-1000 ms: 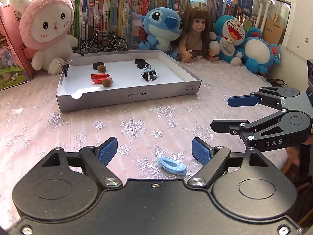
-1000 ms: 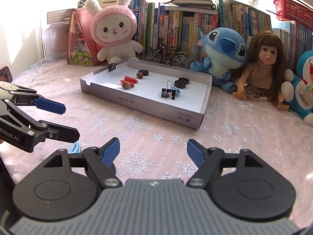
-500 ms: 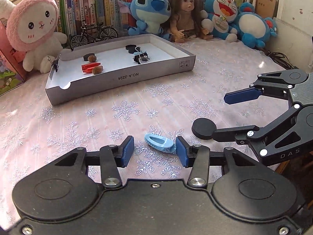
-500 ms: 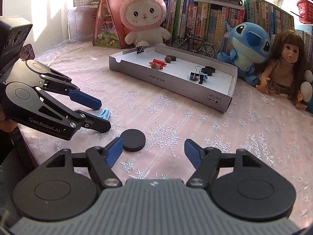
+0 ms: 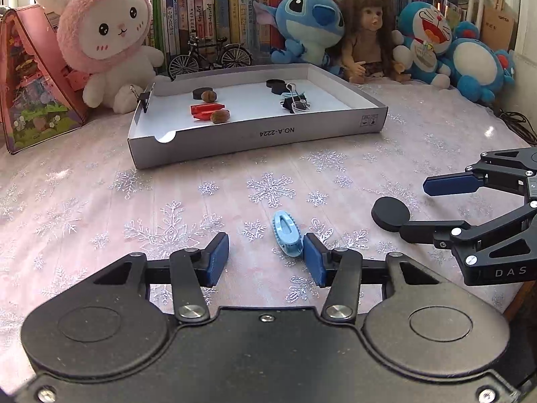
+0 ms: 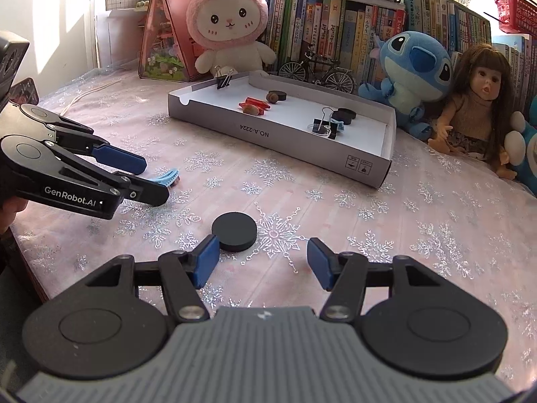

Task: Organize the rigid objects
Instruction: 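Move the left gripper to the blue hair clip while the right gripper approaches the black puck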

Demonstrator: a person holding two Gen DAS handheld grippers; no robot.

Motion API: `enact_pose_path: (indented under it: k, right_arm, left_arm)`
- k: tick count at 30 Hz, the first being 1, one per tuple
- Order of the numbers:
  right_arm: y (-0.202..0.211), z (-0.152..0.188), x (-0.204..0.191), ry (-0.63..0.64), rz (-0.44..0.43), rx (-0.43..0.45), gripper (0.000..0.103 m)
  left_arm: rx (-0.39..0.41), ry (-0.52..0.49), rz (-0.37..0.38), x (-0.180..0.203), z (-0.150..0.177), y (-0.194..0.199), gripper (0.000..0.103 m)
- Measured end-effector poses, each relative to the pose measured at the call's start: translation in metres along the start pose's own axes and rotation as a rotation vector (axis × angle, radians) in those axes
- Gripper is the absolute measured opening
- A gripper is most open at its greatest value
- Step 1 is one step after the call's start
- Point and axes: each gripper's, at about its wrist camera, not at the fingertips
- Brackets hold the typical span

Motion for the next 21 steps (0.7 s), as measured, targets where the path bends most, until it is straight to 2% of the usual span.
enact_pose_path:
  k: [8, 15, 21]
  right_arm:
    - [-0.004, -0.002, 0.003, -0.035, 0.017, -0.009, 0.072]
    - [-0.005, -0.002, 0.000, -0.069, -0.008, 0.004, 0.072]
    - [-0.008, -0.002, -0.007, -0.112, 0.042, 0.027, 0.066]
  left_arm:
    - [0.013, 0.059, -0.082, -0.025, 0.000, 0.006, 0.048]
    - [0.023, 0.054, -0.027, -0.007, 0.002, 0.006, 0.051]
    - [0.063, 0.072, -0.049, 0.002, 0.000, -0.006, 0.052]
Point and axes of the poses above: each gripper's, at about its wrist camera, not at the fingertips, and y roughly against the way its jaws point, x to its right, z to its underside, and after that the axes turned 13 degrees about z, right-handed
